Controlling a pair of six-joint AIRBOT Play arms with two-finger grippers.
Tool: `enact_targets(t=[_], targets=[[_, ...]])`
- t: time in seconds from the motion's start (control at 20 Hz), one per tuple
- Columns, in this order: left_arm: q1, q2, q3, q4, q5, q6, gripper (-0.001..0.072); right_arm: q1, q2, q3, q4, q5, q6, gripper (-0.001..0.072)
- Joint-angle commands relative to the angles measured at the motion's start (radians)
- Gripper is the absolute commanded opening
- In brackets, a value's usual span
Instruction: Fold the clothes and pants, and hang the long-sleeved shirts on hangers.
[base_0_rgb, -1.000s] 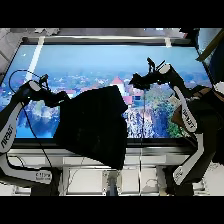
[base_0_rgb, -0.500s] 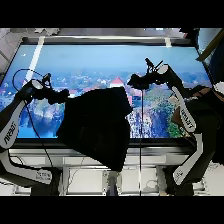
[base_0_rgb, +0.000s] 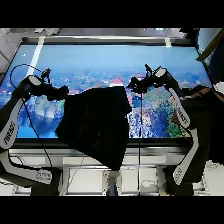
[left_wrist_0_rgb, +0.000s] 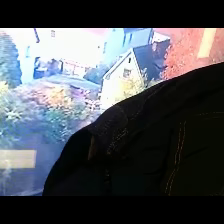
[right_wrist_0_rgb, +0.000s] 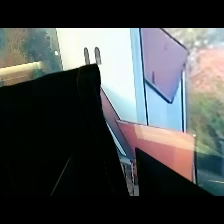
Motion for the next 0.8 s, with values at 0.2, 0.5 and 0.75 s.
enact_targets(t=[0.2,0.5,0.75], targets=[[-0.001,0.001,0.003,0.0,-0.039,0.002,0.0028,0.015,-0.179,0.223,0.013,0.042,0.087,0.0412],[-0.004,0.001,0.003,0.0,-0.039,0.002,0.0028,0.055,-0.194,0.233,0.033,0.098,0.008,0.031],[-0.003,0.011,0.034,-0.001,-0.014,0.002,0.0028,0.049,-0.171,0.349,0.044,0.112,-0.023,0.001]])
